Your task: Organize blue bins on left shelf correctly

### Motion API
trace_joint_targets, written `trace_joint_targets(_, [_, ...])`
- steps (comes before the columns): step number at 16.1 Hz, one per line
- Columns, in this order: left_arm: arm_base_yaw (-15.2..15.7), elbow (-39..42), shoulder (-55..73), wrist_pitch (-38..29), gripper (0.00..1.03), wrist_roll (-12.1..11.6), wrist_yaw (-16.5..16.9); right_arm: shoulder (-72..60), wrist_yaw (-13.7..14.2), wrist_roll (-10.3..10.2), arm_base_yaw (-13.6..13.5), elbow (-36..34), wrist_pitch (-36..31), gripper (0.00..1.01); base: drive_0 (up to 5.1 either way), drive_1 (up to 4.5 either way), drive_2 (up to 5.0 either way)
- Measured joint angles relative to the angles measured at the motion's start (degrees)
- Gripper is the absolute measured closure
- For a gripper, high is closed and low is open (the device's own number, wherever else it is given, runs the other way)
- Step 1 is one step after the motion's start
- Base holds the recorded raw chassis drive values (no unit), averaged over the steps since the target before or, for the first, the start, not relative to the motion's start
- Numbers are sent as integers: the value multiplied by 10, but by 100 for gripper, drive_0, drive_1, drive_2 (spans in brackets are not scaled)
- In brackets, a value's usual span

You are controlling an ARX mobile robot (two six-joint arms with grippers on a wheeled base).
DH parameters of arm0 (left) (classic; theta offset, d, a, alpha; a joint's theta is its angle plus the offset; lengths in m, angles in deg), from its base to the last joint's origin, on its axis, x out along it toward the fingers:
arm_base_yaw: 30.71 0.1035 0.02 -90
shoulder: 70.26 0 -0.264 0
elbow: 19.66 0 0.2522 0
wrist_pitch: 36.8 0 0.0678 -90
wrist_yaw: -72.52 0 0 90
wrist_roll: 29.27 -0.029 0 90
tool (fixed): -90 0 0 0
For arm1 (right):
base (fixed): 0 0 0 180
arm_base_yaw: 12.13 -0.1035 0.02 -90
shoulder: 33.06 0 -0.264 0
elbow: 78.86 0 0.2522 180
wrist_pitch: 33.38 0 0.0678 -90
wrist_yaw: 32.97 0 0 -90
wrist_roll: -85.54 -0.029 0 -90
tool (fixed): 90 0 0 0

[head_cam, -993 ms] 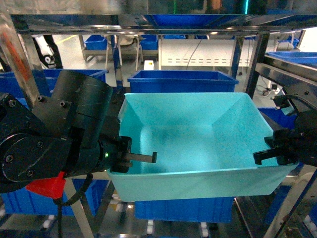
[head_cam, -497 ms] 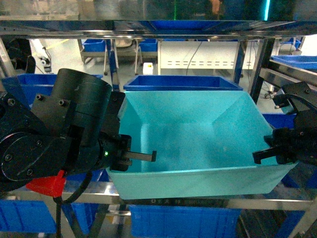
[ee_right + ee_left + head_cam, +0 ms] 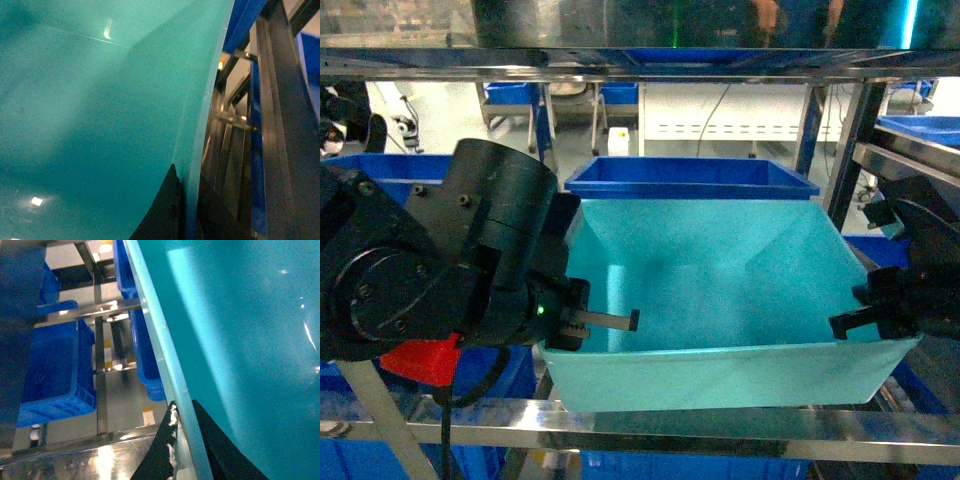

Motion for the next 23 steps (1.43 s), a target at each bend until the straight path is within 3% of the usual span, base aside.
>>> trace_joint_targets(5, [-2,-87,78,119,97,1,22,-57,-2,11,0,47,85,99,0,0,0])
trace_joint_targets(12, [7,-142,122,146,97,-3,20,-100,-14,19,5,95,97,99,0,0,0])
trace_joint_targets(14, [10,-149,123,128,96,-19,27,-105,-18,55,9,97,94,74,0,0,0])
trace_joint_targets(15, [10,-151,124,133,79,-72,24,-105,-23,59,9,98,80,59,0,0,0])
trace_joint_targets(16, [8,-148,125,131,72,-92,25,-105,-34,62,7,100,72,51,0,0,0])
trace_joint_targets(19, [5,-141,126,112,57,-113,31,-105,-38,60,3,102,45,36,0,0,0])
trace_joint_targets(22, [15,-137,118,58,26,-122,54,-100,-54,46,-6,102,-14,5,0,0,0])
trace_joint_targets(23, [17,-130,108,36,16,-123,62,-95,-54,41,-10,101,-29,2,0,0,0])
